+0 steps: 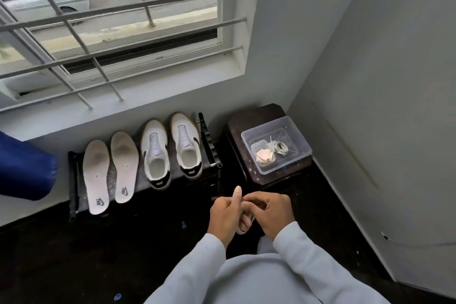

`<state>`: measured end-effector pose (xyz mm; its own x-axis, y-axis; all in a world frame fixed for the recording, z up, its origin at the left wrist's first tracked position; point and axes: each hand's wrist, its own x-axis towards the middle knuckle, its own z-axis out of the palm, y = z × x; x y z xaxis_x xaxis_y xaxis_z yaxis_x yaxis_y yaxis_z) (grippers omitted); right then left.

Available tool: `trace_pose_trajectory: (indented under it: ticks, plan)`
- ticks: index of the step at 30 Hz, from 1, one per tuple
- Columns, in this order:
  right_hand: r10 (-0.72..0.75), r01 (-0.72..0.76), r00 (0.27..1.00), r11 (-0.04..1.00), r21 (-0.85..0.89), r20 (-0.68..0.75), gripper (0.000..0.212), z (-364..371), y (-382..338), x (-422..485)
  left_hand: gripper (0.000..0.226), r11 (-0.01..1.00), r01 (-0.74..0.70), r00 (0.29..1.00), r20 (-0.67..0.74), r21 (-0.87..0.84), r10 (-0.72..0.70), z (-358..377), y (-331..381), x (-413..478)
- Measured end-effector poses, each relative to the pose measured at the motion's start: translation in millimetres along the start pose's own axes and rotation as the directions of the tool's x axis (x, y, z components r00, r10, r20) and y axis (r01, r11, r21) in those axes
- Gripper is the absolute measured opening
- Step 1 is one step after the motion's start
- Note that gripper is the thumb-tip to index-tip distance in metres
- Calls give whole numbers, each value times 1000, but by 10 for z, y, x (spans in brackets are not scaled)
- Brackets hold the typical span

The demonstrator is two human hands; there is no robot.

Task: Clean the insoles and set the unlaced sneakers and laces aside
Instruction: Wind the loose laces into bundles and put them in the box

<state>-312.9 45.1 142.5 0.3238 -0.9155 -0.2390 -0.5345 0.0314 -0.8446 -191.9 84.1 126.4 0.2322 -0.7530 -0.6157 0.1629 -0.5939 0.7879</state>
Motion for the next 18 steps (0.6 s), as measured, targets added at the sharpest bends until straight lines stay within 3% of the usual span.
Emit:
trace_pose_trajectory:
  ticks: [2,5,8,11,15,18]
  plan:
    - [-15,15,1000,1000,5,-6,7,-220,123,215,36,1000,19,996,-82,-4,-19,231,123,229]
    - [-5,4,1000,999,45,10,11,-619,367,594,27,997,65,982,-183,51,-55,592,325,659]
    - [94,-94,996,989,116,1,17,-946,627,962,20,998,34,981,-192,62,-22,904,479,998]
    - [249,-237,969,925,297,-1,9,-1230,890,1302,17,1000,13,977,-215,25,-7,1223,631,1244]
    - [535,-442,843,745,500,-52,6,-1518,1265,1869,16,998,50,965,-258,-35,-57,1503,750,1462]
    - [739,-496,672,481,723,-31,11,-1558,1562,2288,19,992,95,969,-218,-89,-113,1542,716,1433]
